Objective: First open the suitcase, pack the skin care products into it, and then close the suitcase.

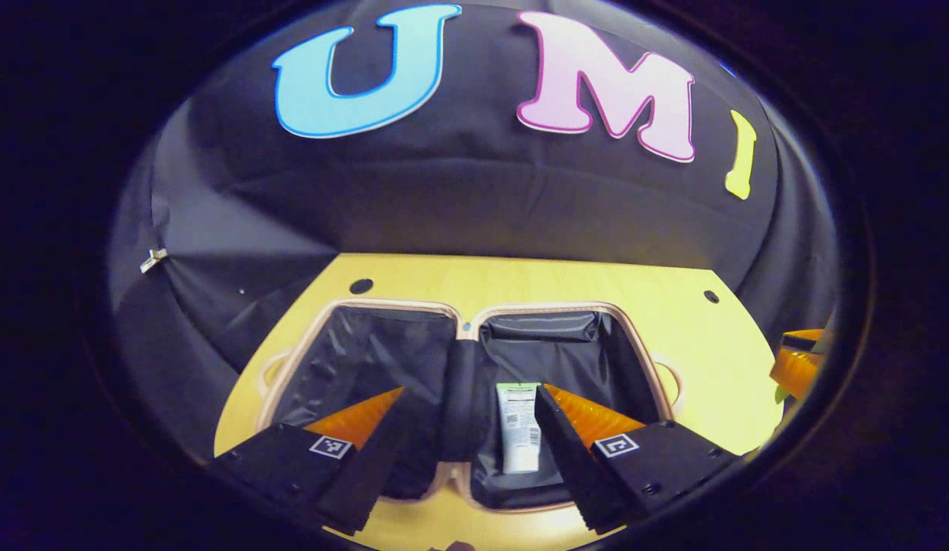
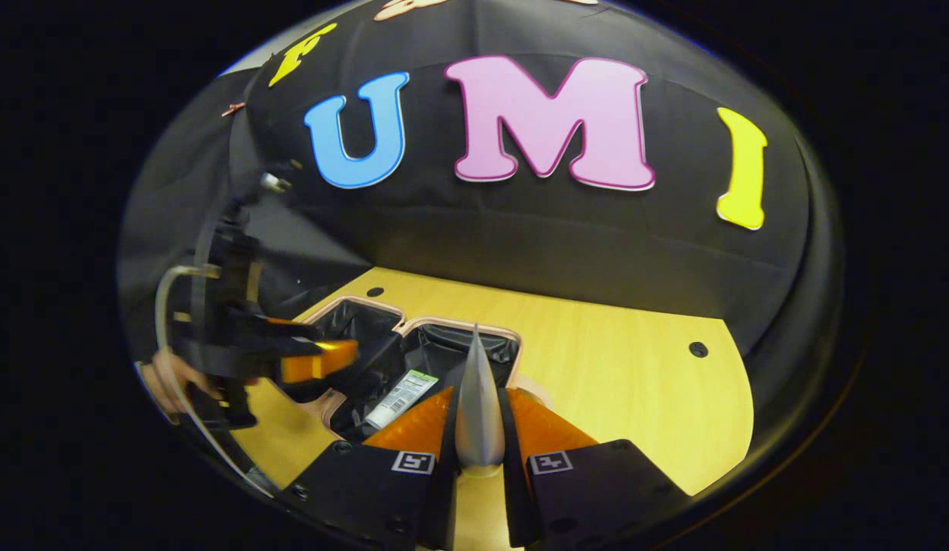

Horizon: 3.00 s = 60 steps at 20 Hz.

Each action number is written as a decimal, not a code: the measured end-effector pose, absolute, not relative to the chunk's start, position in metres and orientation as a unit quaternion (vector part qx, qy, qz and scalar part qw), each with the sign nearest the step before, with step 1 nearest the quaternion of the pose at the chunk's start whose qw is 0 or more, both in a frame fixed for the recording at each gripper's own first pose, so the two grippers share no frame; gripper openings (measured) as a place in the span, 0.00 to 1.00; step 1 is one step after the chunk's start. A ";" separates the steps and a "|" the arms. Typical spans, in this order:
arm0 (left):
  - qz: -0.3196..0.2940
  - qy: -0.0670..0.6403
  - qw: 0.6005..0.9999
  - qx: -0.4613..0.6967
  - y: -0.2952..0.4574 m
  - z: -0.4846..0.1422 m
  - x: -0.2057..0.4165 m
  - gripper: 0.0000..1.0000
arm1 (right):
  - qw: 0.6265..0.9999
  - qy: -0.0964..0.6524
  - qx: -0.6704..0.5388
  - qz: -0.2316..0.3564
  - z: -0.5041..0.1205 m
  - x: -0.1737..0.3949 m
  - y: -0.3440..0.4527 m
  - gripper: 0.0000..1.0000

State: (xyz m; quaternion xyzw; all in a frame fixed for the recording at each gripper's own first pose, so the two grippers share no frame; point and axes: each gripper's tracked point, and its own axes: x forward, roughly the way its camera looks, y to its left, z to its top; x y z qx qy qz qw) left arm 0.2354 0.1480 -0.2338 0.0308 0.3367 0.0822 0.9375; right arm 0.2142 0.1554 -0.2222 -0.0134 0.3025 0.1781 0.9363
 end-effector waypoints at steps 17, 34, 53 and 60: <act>0.238 0.362 0.897 -0.083 0.262 -0.239 0.013 0.96 | 0.824 0.546 -0.081 0.124 -0.430 0.229 0.217 0.30; 0.224 0.322 0.918 -0.056 0.349 -0.221 0.103 0.96 | 0.895 0.421 -0.026 0.143 -0.291 0.213 0.197 0.98; 0.203 0.392 0.809 -0.388 0.468 -0.361 0.267 0.79 | 0.924 0.379 -0.015 -0.050 -0.223 0.031 0.027 0.96; 0.213 0.370 0.806 -0.410 0.460 -0.357 0.273 0.19 | 0.927 0.370 -0.030 -0.057 -0.214 0.037 0.017 0.96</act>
